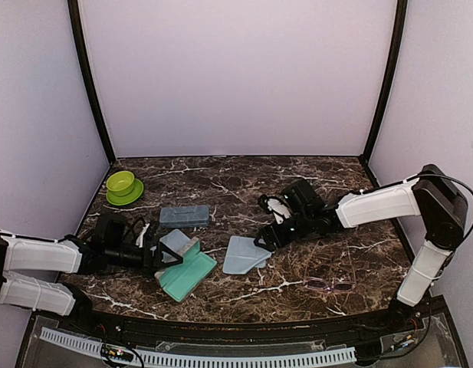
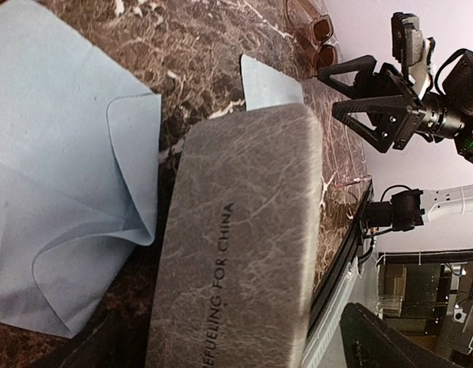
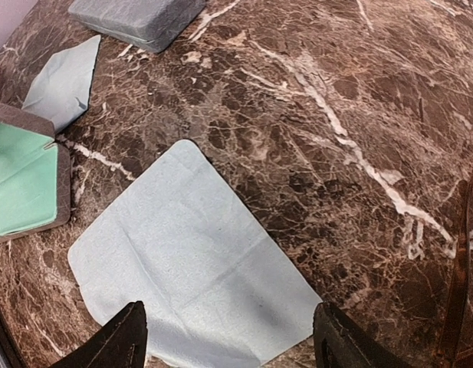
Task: Organize the sunglasses
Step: Place the opened sunglasses case at the center of the board, then adjust the glasses cleaning cloth.
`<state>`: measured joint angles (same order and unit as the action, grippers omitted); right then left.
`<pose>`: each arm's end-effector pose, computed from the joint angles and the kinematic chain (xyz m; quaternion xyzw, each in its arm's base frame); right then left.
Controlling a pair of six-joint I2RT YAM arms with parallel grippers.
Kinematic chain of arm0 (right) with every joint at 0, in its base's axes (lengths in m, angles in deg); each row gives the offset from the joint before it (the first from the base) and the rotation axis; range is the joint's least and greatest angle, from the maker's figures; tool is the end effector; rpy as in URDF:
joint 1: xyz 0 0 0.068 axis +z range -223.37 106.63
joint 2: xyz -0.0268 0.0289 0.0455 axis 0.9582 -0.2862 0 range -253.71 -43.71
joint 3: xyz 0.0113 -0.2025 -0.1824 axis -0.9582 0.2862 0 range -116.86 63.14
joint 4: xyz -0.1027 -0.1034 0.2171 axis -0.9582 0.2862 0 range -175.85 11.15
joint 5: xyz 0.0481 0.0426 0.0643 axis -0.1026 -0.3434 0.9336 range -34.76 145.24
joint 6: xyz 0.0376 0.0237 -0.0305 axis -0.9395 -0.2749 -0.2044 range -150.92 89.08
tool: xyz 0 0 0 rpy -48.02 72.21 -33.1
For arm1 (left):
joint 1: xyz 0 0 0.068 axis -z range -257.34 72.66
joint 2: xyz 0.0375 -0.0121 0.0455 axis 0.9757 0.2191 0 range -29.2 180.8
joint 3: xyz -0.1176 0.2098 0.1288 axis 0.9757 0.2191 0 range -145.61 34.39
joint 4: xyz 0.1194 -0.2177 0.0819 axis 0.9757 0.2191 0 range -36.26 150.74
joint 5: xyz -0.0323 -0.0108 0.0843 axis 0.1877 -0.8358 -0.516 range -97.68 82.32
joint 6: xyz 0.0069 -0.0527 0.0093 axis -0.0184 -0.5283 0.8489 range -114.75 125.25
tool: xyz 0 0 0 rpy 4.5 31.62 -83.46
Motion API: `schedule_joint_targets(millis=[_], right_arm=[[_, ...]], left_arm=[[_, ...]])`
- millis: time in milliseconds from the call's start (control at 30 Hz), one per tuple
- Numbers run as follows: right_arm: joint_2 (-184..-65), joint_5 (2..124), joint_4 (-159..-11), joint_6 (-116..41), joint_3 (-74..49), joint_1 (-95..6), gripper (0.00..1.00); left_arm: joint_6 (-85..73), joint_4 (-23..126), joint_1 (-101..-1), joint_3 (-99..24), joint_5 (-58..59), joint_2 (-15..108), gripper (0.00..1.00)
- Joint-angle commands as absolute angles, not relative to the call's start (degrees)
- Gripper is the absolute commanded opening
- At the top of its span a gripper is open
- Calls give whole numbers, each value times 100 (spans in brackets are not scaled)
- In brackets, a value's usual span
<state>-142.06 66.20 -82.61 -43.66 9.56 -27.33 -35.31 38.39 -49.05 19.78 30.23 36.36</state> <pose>0.2362 0.2549 0.1637 -0.2991 0.8806 0.2528 0.2670 0.1611 -0.1115 0.1420 0.0578 0.8522 -0.4827 0.1933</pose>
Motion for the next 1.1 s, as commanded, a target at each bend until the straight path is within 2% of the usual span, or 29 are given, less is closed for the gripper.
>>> schedule_joint_targets(millis=[0, 300, 667, 1067], right_arm=[[-14260, 6183, -8066, -4493, 729, -2775, 73], [-14591, 6074, -7523, -4386, 492, -2901, 55], [-14905, 6184, -7359, -4258, 352, -3004, 43], [-14928, 5802, -7244, -4103, 399, -2869, 22]], left_arm=[[-3141, 4672, -4880, 1581, 2650, 3167, 99], [-2410, 5988, -4871, 804, 1088, 2317, 96], [-2108, 5926, -4769, 319, 823, 2397, 93], [-1812, 5987, -4082, -267, 411, 2933, 92]])
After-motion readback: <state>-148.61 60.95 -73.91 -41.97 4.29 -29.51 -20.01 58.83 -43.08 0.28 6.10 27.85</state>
